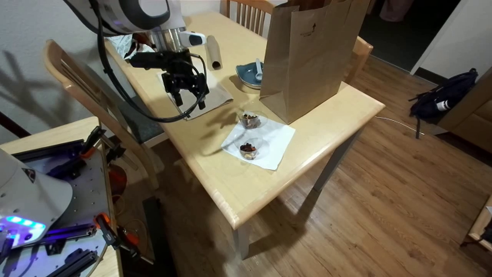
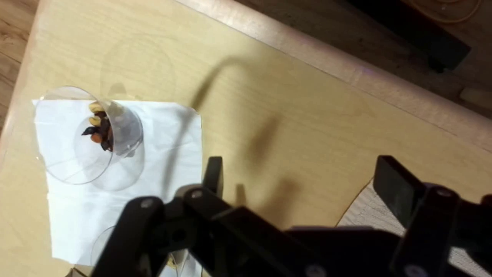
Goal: Wipe the table with the towel
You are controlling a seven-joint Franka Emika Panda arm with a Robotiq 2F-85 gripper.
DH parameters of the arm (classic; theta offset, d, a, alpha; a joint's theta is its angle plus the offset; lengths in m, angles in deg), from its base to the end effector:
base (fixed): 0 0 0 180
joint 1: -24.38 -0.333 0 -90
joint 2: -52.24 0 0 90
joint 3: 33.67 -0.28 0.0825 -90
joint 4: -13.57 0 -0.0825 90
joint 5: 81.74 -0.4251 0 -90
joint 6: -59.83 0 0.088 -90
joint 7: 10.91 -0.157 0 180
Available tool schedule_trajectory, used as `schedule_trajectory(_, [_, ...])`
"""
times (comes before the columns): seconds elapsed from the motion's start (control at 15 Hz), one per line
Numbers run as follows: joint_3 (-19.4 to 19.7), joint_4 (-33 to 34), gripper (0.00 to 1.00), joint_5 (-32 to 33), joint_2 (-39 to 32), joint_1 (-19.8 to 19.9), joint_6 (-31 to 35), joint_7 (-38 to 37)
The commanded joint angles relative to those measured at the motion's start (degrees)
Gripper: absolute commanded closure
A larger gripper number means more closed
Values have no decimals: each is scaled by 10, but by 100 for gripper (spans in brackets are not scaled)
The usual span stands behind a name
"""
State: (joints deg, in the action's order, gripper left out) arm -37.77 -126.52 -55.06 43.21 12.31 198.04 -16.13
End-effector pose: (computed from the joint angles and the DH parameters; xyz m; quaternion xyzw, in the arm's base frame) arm 0.4602 0.1174 0.1054 0.9473 0.2776 -0.0654 0.1459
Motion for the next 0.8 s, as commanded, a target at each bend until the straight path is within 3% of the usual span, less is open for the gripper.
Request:
schedule_trajectory(0.0, [8,-63,0,24,108,27,-13,53])
schedule_trajectory(0.07, [-5,-54,0,8,104,27,2,110])
schedule_trajectory(0.33, [-16,-8,0,29,98,23,-14,200])
schedule_trajectory(0.47, [-29,12,0,46,92,17,-68,180])
schedule_trajectory(0.53, [-24,-6,0,24,99,25,-27,184])
schedule_trajectory(0.73, [-29,-2,0,25,99,23,-35,184])
